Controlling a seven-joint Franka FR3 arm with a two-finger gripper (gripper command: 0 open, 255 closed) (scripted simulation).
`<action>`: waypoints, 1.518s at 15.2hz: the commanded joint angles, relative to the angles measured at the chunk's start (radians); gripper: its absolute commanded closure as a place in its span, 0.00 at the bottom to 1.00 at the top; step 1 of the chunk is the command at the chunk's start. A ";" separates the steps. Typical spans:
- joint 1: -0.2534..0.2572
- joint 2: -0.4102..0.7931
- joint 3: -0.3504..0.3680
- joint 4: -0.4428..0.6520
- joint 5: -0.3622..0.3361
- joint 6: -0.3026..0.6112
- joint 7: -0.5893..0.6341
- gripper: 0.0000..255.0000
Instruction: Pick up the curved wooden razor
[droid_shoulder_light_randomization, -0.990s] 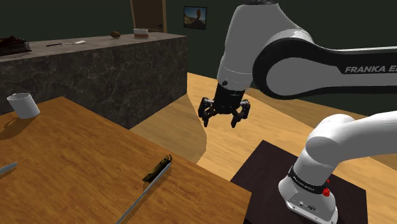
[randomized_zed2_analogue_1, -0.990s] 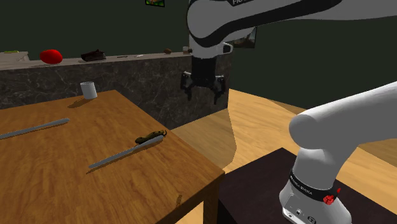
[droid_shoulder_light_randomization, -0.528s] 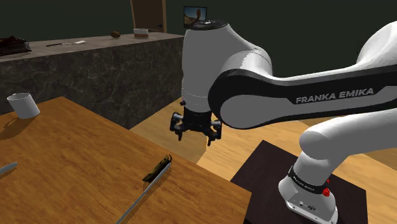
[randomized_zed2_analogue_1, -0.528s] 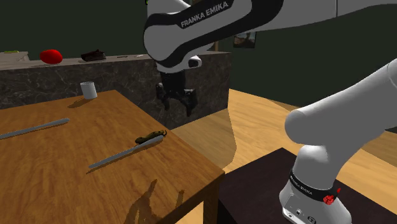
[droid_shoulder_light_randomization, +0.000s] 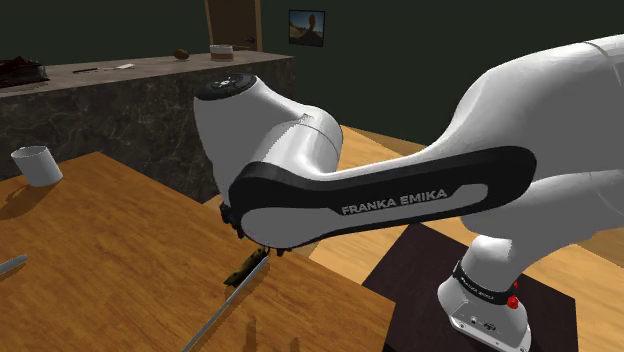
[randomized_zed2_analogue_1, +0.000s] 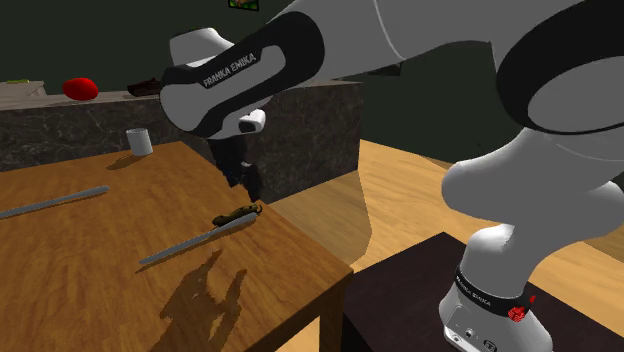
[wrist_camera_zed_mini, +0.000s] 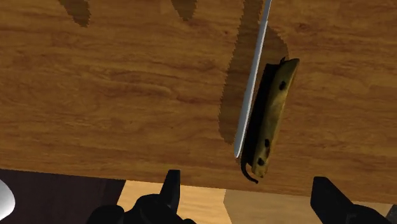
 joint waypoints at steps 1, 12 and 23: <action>-0.141 -0.044 0.112 0.093 0.033 -0.028 0.065 0.00; -0.267 -0.134 0.234 0.134 0.112 0.015 0.099 0.00; -0.264 -0.129 0.227 0.139 0.106 0.005 0.100 1.00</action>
